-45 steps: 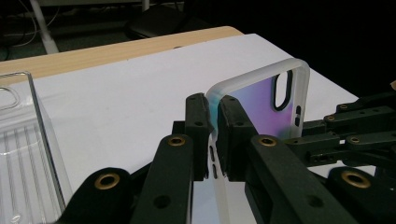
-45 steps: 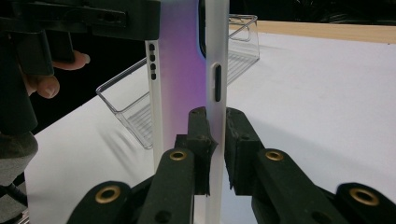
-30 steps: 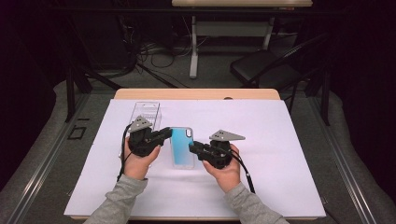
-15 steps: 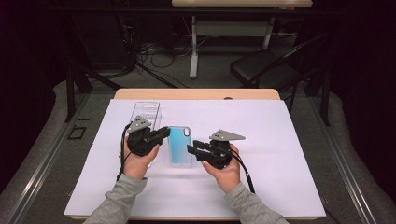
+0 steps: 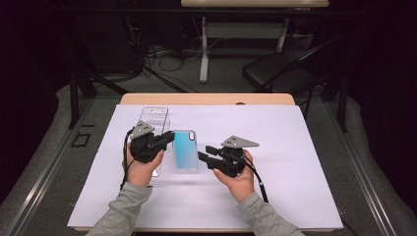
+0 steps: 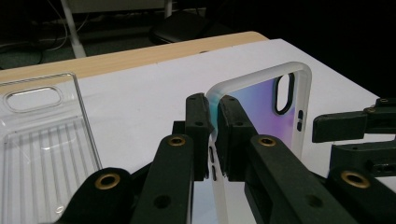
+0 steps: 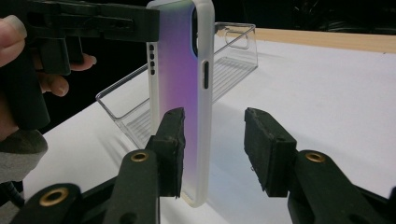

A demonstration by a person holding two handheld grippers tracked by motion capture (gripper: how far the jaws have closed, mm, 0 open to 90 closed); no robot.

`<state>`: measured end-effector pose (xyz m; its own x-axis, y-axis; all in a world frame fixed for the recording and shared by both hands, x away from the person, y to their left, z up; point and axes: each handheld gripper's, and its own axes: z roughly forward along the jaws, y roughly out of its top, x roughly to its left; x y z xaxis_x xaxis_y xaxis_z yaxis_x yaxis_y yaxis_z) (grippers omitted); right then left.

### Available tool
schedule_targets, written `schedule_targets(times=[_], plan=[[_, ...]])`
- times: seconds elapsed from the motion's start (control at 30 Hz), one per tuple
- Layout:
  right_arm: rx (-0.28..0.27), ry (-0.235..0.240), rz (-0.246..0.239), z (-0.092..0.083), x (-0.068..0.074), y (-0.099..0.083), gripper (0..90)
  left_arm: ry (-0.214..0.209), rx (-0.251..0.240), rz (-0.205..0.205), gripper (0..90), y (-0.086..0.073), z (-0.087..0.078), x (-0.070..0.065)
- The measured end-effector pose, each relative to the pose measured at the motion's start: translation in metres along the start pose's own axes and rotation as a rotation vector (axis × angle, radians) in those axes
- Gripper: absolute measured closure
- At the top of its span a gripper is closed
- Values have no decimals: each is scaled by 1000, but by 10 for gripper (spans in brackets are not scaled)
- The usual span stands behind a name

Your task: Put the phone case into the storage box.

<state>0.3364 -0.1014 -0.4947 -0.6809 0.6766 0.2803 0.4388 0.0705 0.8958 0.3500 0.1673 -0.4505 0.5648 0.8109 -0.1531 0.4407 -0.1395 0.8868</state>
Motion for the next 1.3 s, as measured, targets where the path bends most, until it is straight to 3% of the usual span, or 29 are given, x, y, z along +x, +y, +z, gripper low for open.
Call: schedule_targets(times=[0.17, 0.47, 0.67, 1.0, 1.3], plan=[[-18, -18, -27, -1, -1, 2, 585, 15, -18, 10, 839, 1, -3, 2], [8, -35, -45, -1, -2, 2, 573, 21, -47, 28, 839, 2, -6, 6], [16, -59, -84, 0, -4, 2, 557, 25, -61, 42, 839, 3, -7, 8], [24, -77, -99, 0, -6, 4, 523, 33, -70, 21, 840, 5, -12, 15], [37, -77, -148, 1, -6, 6, 485, 53, -87, 19, 840, 9, -19, 24]])
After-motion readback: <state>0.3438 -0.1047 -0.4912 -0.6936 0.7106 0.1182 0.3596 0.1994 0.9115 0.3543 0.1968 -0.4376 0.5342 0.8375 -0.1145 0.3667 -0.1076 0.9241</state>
